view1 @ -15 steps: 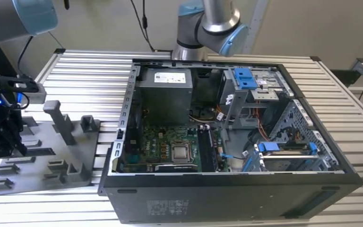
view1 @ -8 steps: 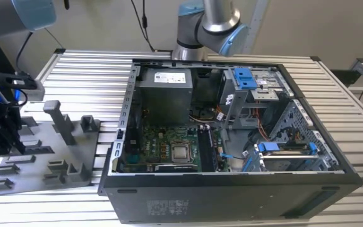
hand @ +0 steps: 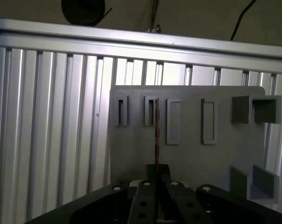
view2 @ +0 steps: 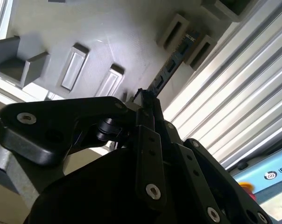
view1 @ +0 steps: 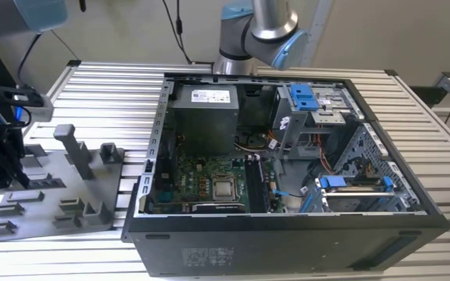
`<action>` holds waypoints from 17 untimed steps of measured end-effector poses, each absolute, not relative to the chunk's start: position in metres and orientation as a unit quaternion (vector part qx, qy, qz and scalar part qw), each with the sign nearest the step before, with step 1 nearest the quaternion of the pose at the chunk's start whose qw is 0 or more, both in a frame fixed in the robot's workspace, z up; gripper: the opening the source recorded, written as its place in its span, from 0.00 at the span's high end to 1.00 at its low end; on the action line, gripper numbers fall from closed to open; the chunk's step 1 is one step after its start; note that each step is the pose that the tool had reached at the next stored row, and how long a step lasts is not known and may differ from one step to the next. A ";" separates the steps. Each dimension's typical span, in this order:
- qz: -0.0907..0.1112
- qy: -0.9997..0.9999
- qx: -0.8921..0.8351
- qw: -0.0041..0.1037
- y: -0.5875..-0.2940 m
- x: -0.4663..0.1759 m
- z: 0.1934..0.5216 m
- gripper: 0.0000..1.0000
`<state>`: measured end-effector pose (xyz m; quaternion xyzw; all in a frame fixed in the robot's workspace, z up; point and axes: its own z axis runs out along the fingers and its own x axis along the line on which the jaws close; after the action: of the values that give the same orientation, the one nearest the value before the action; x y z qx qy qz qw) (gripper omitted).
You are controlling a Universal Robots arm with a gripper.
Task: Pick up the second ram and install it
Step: 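Pick up the second ram and move it above second insertion slot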
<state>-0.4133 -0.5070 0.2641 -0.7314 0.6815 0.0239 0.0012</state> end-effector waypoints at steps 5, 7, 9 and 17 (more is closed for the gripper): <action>0.024 0.682 -0.731 0.001 -0.507 -0.413 0.269 0.86; 0.024 0.682 -0.731 0.001 -0.507 -0.413 0.270 0.86; 0.024 0.682 -0.731 0.001 -0.507 -0.413 0.272 0.86; 0.024 0.682 -0.731 0.001 -0.507 -0.413 0.281 0.86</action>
<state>-0.4133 -0.5070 0.2805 -0.7314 0.6815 0.0239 0.0013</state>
